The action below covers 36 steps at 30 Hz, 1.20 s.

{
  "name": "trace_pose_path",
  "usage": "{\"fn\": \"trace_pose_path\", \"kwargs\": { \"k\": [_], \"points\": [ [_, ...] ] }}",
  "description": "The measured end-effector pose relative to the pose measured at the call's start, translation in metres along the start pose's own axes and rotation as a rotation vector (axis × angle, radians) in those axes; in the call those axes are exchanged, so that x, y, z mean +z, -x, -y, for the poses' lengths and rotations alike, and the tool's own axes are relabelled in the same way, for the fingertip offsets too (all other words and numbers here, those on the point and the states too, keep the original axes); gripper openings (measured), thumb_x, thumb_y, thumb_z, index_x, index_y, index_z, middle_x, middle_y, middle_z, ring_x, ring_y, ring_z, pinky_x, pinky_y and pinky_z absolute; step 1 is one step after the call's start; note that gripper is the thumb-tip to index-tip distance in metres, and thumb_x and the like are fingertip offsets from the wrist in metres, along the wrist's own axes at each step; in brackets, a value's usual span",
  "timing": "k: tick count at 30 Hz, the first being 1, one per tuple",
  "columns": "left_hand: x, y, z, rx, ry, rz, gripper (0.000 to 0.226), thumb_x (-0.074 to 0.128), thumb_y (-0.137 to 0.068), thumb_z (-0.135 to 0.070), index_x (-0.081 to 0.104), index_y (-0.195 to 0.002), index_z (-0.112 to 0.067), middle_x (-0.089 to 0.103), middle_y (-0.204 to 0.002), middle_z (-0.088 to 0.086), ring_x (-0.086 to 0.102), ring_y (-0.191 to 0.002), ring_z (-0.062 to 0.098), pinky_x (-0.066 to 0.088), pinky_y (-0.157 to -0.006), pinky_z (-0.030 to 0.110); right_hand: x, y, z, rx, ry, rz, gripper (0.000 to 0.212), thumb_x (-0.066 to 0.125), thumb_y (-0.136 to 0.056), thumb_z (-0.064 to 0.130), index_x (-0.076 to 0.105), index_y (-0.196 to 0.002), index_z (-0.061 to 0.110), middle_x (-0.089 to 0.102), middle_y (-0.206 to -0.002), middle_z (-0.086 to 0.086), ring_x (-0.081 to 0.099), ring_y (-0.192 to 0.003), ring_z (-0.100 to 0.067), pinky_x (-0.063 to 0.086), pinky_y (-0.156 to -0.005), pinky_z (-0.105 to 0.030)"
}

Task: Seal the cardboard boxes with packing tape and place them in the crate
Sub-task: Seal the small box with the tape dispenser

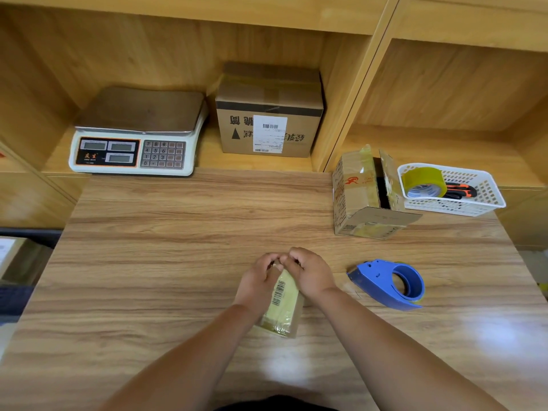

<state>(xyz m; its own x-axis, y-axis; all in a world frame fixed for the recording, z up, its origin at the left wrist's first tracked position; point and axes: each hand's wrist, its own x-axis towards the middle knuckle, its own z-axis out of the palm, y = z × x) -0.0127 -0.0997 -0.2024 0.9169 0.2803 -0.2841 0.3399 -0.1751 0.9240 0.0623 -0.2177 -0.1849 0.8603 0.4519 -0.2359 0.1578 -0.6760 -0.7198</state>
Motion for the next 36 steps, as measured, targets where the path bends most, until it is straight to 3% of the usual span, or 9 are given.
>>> {"fn": "trace_pose_path", "kwargs": {
  "k": [3,6,9,13,17,22,28,32,36],
  "points": [
    [0.001,0.000,-0.002,0.010,0.030,-0.017,0.019,0.045,-0.098,-0.025,0.058,-0.098,-0.040,0.067,-0.092,-0.009,0.061,-0.080,0.004,0.047,-0.068,0.020,-0.004,0.000,-0.002,0.017,-0.032,0.040,0.032,0.056,-0.094,0.033,0.052,-0.067,0.016,0.047,-0.063,0.007,0.043,-0.062,-0.011,0.032,-0.057,-0.029],
    [0.001,0.002,-0.004,0.003,0.045,-0.037,0.024,0.043,-0.098,-0.023,0.058,-0.093,-0.041,0.063,-0.077,-0.011,0.053,-0.057,-0.002,0.041,-0.049,0.014,-0.012,0.001,-0.005,0.043,-0.155,0.115,0.025,0.056,-0.095,0.024,0.062,-0.074,0.012,0.058,-0.071,0.000,0.051,-0.067,-0.012,0.039,-0.062,-0.028],
    [0.002,0.001,-0.002,0.003,0.047,-0.045,0.025,0.042,-0.099,-0.024,0.057,-0.093,-0.043,0.056,-0.062,-0.013,0.044,-0.047,-0.003,0.036,-0.043,0.015,-0.020,0.006,-0.007,0.105,-0.317,0.159,0.022,0.056,-0.095,0.017,0.066,-0.079,0.028,0.066,-0.080,0.012,0.058,-0.071,0.002,0.045,-0.066,-0.012],
    [0.004,0.000,0.000,-0.003,0.044,-0.029,0.023,0.039,-0.100,-0.025,0.059,-0.099,-0.037,0.048,-0.055,-0.012,0.038,-0.044,0.002,0.033,-0.041,0.019,-0.025,0.012,-0.010,0.157,-0.412,0.216,0.019,0.054,-0.096,0.014,0.069,-0.103,0.022,0.067,-0.094,0.016,0.061,-0.081,0.013,0.045,-0.071,-0.004],
    [0.002,-0.001,-0.002,0.003,-0.052,-0.012,0.020,0.039,-0.099,-0.028,0.057,-0.102,-0.037,0.054,-0.072,-0.015,0.048,-0.055,-0.002,0.036,-0.050,0.015,-0.023,0.019,-0.014,0.194,-0.454,0.212,0.021,0.059,-0.092,0.011,0.067,-0.106,0.025,0.068,-0.095,0.018,0.063,-0.082,0.011,0.044,-0.069,-0.005],
    [-0.001,-0.007,-0.006,0.015,-0.133,0.033,0.011,0.055,-0.090,-0.039,0.056,-0.102,-0.039,0.058,-0.099,-0.017,0.055,-0.089,-0.002,0.040,-0.068,0.020,-0.009,0.021,-0.013,0.168,-0.510,0.015,0.023,0.060,-0.090,0.010,0.072,-0.091,0.030,0.071,-0.088,0.016,0.066,-0.087,0.001,0.050,-0.077,-0.014],
    [0.005,-0.015,-0.007,0.120,-0.229,0.009,0.010,0.056,-0.091,-0.025,0.055,-0.084,-0.032,0.055,-0.089,-0.014,0.052,-0.089,0.008,0.040,-0.074,0.027,0.008,0.021,-0.014,0.101,-0.389,-0.156,0.026,0.057,-0.090,0.011,0.069,-0.075,0.028,0.064,-0.064,0.022,0.055,-0.063,0.007,0.039,-0.059,-0.011],
    [0.006,-0.017,-0.007,0.162,-0.252,-0.012,0.017,0.054,-0.091,-0.021,0.053,-0.077,-0.031,0.053,-0.084,-0.011,0.049,-0.086,0.010,0.040,-0.073,0.029,0.012,0.016,-0.014,0.114,-0.388,-0.204,0.028,0.055,-0.090,0.009,0.066,-0.069,0.024,0.064,-0.067,0.011,0.054,-0.062,0.002,0.042,-0.060,-0.019],
    [0.007,-0.018,-0.006,0.200,-0.277,-0.024,0.023,0.052,-0.091,-0.017,0.048,-0.073,-0.031,0.052,-0.080,-0.012,0.047,-0.086,0.011,0.037,-0.070,0.027,0.016,0.016,-0.015,0.171,-0.412,-0.213,0.027,0.051,-0.096,0.015,0.066,-0.079,0.000,0.065,-0.074,-0.019,0.050,-0.065,-0.012,0.039,-0.059,-0.027]
  ]
}}
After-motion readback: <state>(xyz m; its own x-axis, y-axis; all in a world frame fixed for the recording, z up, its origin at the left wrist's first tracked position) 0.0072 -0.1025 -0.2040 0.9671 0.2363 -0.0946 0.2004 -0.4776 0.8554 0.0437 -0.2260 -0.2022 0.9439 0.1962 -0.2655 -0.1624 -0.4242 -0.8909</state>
